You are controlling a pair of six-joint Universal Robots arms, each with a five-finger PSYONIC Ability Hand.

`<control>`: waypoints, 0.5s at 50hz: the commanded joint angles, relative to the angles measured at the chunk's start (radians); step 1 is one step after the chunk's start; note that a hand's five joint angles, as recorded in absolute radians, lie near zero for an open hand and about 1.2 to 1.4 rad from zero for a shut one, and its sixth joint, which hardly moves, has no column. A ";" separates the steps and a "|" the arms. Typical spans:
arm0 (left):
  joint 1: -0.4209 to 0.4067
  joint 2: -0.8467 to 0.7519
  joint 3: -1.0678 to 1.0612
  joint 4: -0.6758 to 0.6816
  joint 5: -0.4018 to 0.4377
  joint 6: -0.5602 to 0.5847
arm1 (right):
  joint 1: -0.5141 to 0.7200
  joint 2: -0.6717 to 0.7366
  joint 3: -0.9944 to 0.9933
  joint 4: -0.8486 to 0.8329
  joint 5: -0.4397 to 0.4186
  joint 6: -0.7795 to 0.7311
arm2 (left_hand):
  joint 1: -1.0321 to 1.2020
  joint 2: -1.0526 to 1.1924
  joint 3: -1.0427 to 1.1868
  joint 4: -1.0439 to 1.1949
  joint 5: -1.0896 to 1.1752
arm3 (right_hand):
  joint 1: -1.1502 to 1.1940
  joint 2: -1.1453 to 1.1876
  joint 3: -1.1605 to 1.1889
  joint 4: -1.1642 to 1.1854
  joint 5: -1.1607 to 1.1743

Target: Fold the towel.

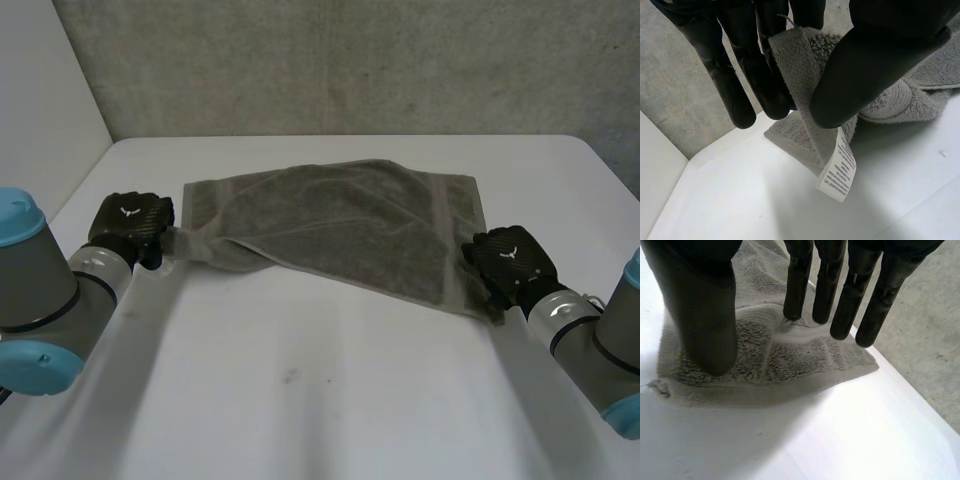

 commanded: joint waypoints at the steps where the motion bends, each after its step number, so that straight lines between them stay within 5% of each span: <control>1: 0.001 -0.001 0.000 0.000 0.000 0.000 | -0.002 -0.014 -0.002 0.095 -0.002 0.005 | 0.201 0.178 0.179 0.177 0.193 | -0.091 -0.100 -0.092 -0.089 -0.065; 25: 0.001 -0.006 0.001 0.000 0.000 0.000 | 0.002 0.051 -0.059 0.126 -0.003 0.053 | 0.201 0.178 0.179 0.177 0.193 | 0.086 0.076 0.084 0.087 0.111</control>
